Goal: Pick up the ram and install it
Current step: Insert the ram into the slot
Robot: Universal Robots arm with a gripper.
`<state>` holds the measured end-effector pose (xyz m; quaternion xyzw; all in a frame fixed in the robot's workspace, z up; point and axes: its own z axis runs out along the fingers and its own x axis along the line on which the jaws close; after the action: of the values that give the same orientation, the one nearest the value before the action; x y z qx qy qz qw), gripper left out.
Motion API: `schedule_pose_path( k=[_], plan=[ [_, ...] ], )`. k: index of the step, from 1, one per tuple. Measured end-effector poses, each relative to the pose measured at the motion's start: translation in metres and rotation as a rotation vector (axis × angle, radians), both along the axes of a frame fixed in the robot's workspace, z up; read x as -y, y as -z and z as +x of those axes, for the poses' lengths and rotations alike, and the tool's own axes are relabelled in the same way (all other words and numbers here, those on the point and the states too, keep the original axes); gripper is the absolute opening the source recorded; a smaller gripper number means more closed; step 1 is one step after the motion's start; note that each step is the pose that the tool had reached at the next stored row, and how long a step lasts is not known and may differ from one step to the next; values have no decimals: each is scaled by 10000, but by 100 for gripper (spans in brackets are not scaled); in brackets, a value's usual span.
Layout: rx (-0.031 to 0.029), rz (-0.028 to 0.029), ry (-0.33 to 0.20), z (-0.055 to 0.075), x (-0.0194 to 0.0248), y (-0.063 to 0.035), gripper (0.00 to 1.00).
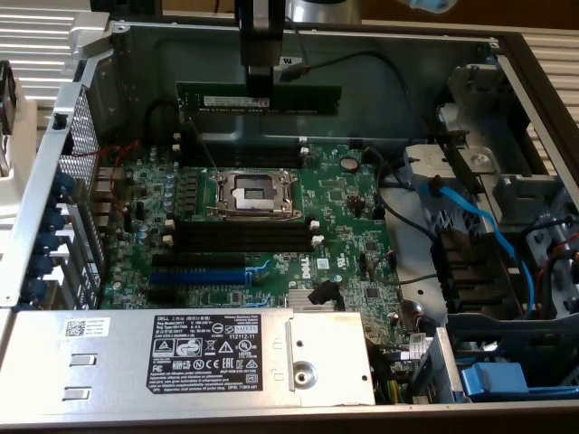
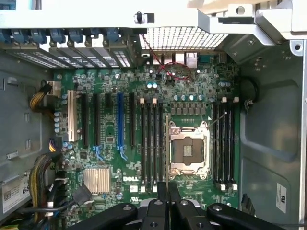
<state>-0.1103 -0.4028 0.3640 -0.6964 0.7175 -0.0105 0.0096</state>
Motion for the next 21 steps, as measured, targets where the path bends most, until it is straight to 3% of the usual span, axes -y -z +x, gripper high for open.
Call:
schedule_pose_path(
  k=[6,21],
  plan=[
    [-1,0,35,0,0,109,12],
    [0,1,36,-37,3,177,12]
  ],
)
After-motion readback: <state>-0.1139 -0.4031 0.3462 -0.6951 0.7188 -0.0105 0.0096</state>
